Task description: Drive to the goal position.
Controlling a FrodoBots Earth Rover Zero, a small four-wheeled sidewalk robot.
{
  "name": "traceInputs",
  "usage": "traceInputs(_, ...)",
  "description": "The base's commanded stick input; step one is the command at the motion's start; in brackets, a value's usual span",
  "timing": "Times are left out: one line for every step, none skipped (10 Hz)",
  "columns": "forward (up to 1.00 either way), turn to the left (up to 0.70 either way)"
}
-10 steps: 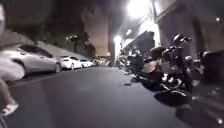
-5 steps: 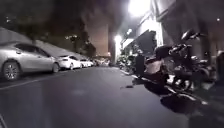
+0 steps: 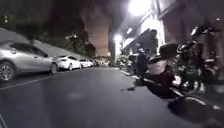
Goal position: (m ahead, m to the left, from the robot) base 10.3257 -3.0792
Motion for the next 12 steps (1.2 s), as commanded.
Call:
traceInputs(0.45, 0.00)
traceInputs(0.45, 0.00)
traceInputs(0.45, 0.00)
traceInputs(0.45, 0.00)
traceInputs(0.45, 0.00)
traceInputs(0.45, 0.00)
traceInputs(0.45, 0.00)
traceInputs(0.45, 0.00)
traceInputs(0.45, 0.00)
traceInputs(0.45, 0.00)
traceInputs(0.45, 0.00)
traceInputs(0.45, 0.00)
